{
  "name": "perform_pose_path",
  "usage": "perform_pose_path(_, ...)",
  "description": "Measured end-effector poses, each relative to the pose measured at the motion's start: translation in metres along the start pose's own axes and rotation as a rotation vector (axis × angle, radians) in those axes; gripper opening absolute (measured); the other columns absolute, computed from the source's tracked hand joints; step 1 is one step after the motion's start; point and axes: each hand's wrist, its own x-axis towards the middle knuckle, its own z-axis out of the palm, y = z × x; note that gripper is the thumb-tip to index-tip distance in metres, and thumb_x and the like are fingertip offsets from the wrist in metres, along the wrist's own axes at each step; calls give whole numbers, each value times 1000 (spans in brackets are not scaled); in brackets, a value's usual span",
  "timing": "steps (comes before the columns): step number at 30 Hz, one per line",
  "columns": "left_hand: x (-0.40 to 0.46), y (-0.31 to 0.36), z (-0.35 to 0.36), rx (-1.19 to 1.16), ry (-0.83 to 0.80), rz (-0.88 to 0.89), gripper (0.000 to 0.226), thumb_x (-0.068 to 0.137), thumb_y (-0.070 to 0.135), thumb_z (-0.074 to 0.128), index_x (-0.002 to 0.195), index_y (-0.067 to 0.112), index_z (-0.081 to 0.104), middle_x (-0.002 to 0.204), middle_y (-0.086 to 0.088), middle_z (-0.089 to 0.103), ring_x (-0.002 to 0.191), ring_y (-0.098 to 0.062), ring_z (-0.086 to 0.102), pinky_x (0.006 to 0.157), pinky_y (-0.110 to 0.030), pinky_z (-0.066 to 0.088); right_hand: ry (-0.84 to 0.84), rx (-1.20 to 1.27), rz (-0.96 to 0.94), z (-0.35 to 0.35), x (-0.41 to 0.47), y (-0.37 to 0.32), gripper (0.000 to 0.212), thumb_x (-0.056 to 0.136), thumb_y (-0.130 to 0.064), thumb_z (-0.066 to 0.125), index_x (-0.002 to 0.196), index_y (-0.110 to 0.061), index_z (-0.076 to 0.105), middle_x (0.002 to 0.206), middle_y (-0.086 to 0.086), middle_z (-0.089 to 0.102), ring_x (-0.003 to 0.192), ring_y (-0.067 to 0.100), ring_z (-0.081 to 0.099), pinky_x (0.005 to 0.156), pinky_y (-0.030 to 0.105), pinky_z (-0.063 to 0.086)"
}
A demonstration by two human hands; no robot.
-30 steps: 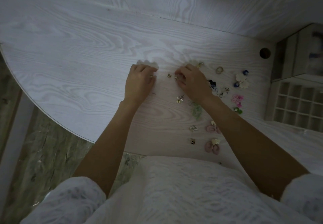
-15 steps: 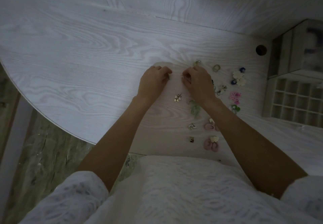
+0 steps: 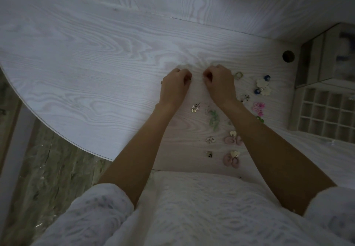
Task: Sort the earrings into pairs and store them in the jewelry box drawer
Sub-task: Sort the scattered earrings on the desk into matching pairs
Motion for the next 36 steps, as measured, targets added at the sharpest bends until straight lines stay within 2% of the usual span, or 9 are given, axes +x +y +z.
perform_pose_path(7, 3, 20, 15, -133, 43, -25, 16, 80, 9, 61, 94, 9, 69, 91, -11, 71, 84, -27, 66, 78, -41, 52, 30, 71, 37, 8, -1, -5, 22, 81, 1, 56, 100, -4, 66, 97, 15, 66, 91, 27, 59, 72, 25, 37)
perform_pose_path(12, -3, 22, 17, -240, 83, -35, 19, 78, 6, 64, 95, 10, 70, 89, -6, 73, 83, -19, 68, 77, -35, 55, 45, 76, 28, 9, -2, -5, 25, 80, 3, 55, 101, -5, 65, 97, 14, 68, 91, 26, 59, 71, 26, 38)
perform_pose_path(16, -9, 15, 0, -263, 22, -24, 25, 80, 4, 62, 104, 8, 68, 97, -8, 72, 88, -18, 68, 83, -31, 53, 27, 61, 15, 5, -6, -4, 32, 79, 5, 53, 109, -4, 62, 102, 15, 64, 92, 26, 60, 78, 29, 43)
perform_pose_path(18, -20, 4, -16, -240, 17, 47, 24, 82, 6, 60, 105, 9, 67, 97, -5, 72, 84, -16, 68, 80, -28, 53, 23, 74, -27, -1, -13, -3, 33, 78, 6, 54, 109, -4, 62, 103, 15, 62, 89, 24, 59, 78, 30, 46)
perform_pose_path(21, -41, -22, -41, -139, 97, 107, 23, 84, 14, 58, 105, 14, 67, 97, -1, 71, 82, -15, 63, 77, -25, 49, 0, 101, -130, -7, -29, 0, 32, 77, 6, 56, 106, -5, 62, 102, 14, 60, 87, 22, 57, 76, 30, 47)
perform_pose_path(26, -56, -68, -61, -100, 194, -119, 24, 83, 14, 60, 106, 18, 65, 102, 3, 68, 87, -16, 61, 80, -34, 50, -80, 27, -195, -1, -53, 1, 27, 83, -3, 57, 110, -7, 62, 107, 13, 61, 98, 28, 52, 84, 31, 39)
perform_pose_path(30, -42, -68, -60, -103, 138, -148, 28, 83, 16, 62, 111, 17, 64, 104, -3, 66, 91, -18, 61, 83, -32, 49, -127, -14, -301, 11, -59, -19, 23, 81, -6, 62, 104, -6, 65, 101, 13, 65, 97, 31, 53, 84, 34, 40)
perform_pose_path(33, -30, -58, -53, -91, 32, -37, 32, 82, 15, 62, 114, 19, 63, 107, -7, 63, 93, -21, 59, 84, -30, 48, -201, -67, -387, 27, -52, -37, 22, 79, -12, 61, 100, -7, 65, 100, 11, 65, 93, 30, 54, 83, 38, 43)
perform_pose_path(36, -22, -56, -49, -47, -23, 12, 24, 82, 11, 64, 106, 16, 68, 106, -8, 61, 88, -18, 59, 77, -21, 44, -255, -103, -442, 44, -46, -52, 25, 80, -22, 54, 98, -9, 65, 100, 10, 65, 91, 30, 55, 79, 38, 43)
